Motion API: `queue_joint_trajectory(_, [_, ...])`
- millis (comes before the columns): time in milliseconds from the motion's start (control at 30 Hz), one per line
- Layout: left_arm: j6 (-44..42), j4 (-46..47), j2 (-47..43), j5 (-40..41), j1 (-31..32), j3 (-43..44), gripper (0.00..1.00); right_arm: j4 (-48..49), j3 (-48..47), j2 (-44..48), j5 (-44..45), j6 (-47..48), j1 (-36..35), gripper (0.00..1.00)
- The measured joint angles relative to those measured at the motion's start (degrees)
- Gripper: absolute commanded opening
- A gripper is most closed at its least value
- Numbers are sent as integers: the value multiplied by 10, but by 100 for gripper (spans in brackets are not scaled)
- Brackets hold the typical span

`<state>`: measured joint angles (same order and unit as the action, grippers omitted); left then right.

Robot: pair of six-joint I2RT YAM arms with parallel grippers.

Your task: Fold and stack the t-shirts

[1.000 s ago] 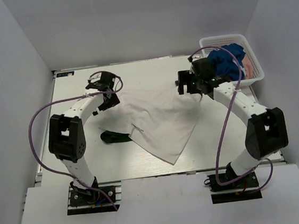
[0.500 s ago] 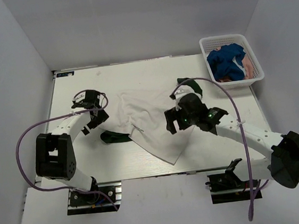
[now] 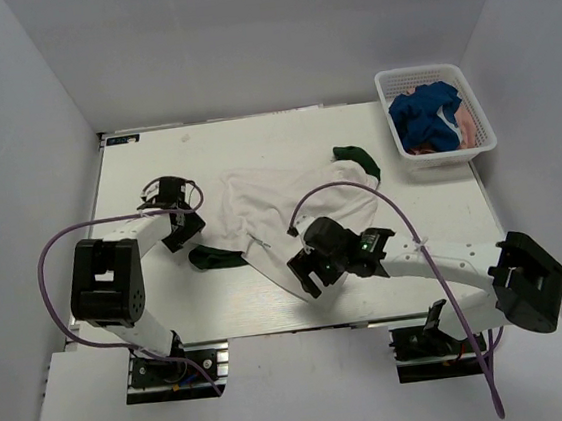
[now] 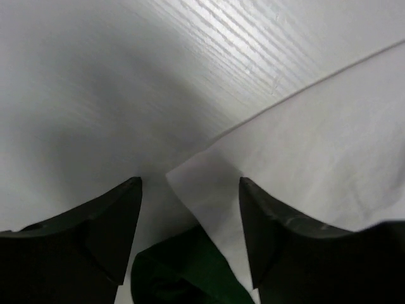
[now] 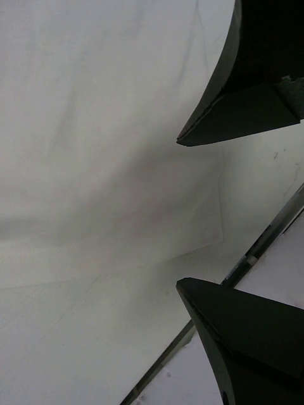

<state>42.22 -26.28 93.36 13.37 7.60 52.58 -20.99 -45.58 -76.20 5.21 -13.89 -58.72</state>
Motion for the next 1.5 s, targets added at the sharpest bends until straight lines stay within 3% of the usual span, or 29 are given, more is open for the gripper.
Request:
queue_joint_trajectory(100, [-7,27,-4,-10,0,-17,58,-2,0,0,11,-8,-15,90])
queue_joint_trajectory(167, [-7,43,-12,-14,0,-31,38,-4,0,0,18,-10,-22,90])
queue_joint_trajectory(367, [-3,54,-12,-16,-2,-34,0,-17,0,0,26,-7,-46,90])
queue_joint_trajectory(567, [-6,40,1,-16,-2,-12,0,-19,1,-9,36,-3,-73,90])
queue_joint_trajectory(800, [-16,40,-35,-16,-2,-11,0,2,9,-92,52,-9,-81,88])
queue_joint_trajectory(867, [-21,45,-68,-17,-2,-12,0,16,9,-105,71,-22,-80,74])
queue_joint_trajectory(900, [-23,48,-84,-17,-2,-13,0,20,7,-108,74,-26,-80,60])
queue_joint_trajectory(933, [-24,54,-102,-16,-2,-13,0,26,5,-112,84,-34,-80,16])
queue_joint_trajectory(967, [-26,59,-118,-17,-2,-13,0,30,2,-115,95,-40,-80,7])
queue_joint_trajectory(1000, [-28,64,-132,-18,-2,-12,0,31,0,-119,114,-53,-81,7])
queue_joint_trajectory(1033, [-28,66,-141,-18,-2,-12,0,30,-2,-120,129,-59,-80,0])
queue_joint_trajectory(1233, [-32,47,-156,-21,4,51,0,-32,-47,-89,246,-83,-70,0])
queue_joint_trajectory(1500, [-40,6,-237,-16,10,229,0,-37,-273,60,350,11,-62,0])
